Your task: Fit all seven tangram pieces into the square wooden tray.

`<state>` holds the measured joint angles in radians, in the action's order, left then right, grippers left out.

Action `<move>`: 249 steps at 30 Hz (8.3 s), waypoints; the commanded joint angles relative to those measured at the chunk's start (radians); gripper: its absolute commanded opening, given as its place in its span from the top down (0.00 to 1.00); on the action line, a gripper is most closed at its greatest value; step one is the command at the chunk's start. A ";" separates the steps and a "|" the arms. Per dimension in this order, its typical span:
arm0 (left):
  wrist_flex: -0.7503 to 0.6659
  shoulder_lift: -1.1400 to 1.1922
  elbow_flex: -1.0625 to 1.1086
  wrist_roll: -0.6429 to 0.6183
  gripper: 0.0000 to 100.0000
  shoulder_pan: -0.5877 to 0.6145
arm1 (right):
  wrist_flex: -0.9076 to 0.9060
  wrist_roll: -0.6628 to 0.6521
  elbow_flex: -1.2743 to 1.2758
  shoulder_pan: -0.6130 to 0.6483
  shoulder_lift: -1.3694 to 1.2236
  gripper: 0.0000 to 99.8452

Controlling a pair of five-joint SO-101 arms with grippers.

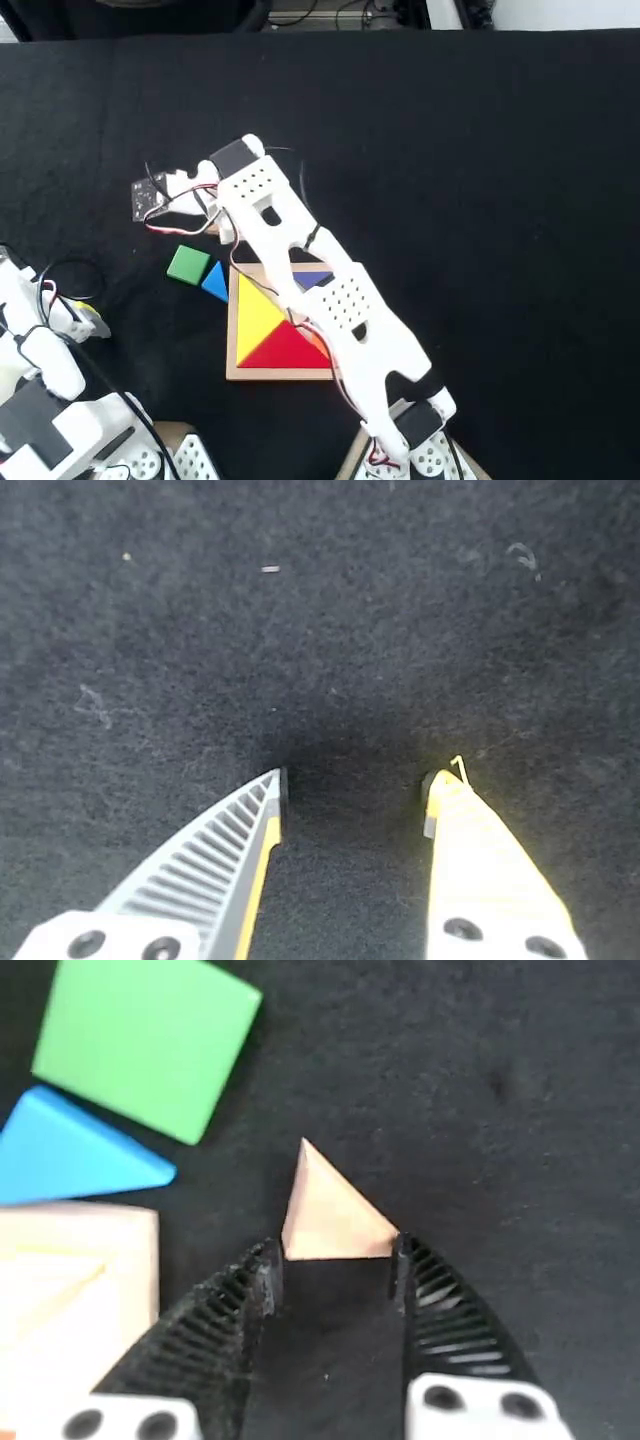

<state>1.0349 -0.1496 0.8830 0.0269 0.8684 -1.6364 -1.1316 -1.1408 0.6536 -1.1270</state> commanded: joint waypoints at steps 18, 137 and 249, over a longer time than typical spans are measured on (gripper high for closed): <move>-0.014 0.008 -0.019 -0.012 0.77 0.010 | -0.126 0.025 -0.226 -0.008 0.002 0.82; -0.012 0.008 -0.022 -0.011 0.77 0.004 | 0.233 1.467 1.563 0.017 1.383 0.99; -0.009 0.008 -0.027 -0.006 0.77 0.008 | 0.844 1.521 2.038 -0.166 1.382 0.99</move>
<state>1.0349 -0.1496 0.8830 0.0253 0.8684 -0.8017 0.4028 0.9014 0.5063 0.2371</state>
